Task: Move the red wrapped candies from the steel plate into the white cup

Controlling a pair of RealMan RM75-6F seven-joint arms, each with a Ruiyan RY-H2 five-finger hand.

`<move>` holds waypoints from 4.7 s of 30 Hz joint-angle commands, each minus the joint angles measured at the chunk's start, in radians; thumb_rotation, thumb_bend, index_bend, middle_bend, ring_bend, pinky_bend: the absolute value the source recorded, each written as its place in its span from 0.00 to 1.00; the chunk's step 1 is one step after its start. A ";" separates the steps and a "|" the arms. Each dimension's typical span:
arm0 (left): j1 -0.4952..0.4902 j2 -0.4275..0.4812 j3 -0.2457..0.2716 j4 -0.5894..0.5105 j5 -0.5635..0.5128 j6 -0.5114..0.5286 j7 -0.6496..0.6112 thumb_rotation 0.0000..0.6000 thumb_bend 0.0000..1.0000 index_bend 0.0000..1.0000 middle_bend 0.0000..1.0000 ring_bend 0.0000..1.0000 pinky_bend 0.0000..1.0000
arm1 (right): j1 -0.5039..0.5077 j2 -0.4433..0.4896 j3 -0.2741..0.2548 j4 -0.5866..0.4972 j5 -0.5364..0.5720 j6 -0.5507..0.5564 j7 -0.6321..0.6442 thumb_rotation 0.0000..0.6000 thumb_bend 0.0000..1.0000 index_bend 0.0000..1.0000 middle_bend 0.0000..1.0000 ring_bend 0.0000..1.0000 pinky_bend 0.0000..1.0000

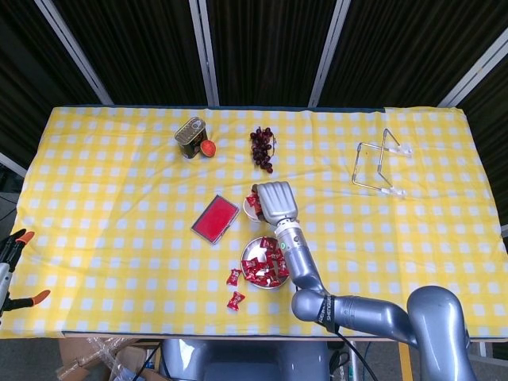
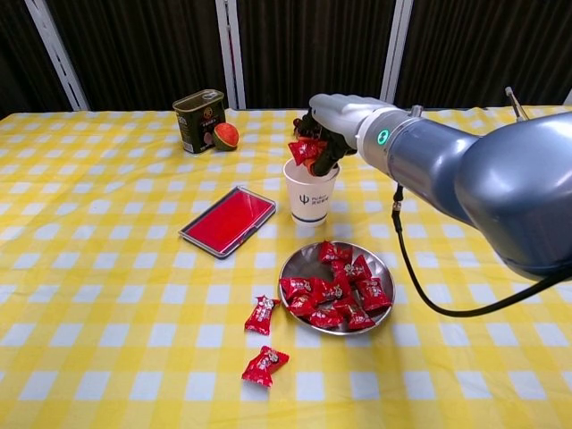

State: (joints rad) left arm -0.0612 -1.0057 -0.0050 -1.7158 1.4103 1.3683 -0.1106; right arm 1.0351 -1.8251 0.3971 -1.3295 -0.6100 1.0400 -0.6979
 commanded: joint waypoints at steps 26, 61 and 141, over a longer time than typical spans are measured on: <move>0.001 -0.003 -0.002 -0.001 -0.001 0.006 0.012 1.00 0.03 0.00 0.00 0.00 0.00 | -0.011 0.019 -0.030 -0.047 -0.018 0.041 -0.001 1.00 0.50 0.25 0.78 0.89 1.00; 0.001 0.000 -0.003 -0.002 -0.002 0.006 0.003 1.00 0.03 0.00 0.00 0.00 0.00 | -0.075 0.100 -0.082 -0.279 -0.122 0.166 -0.041 1.00 0.34 0.11 0.72 0.81 1.00; 0.011 -0.004 -0.001 0.001 0.015 0.030 0.005 1.00 0.02 0.00 0.00 0.00 0.00 | -0.296 0.079 -0.256 -0.426 -0.150 0.162 -0.003 1.00 0.59 0.70 0.76 0.89 1.00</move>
State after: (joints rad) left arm -0.0505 -1.0097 -0.0057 -1.7148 1.4258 1.3979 -0.1052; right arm 0.7390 -1.7465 0.1406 -1.7544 -0.7612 1.2019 -0.6997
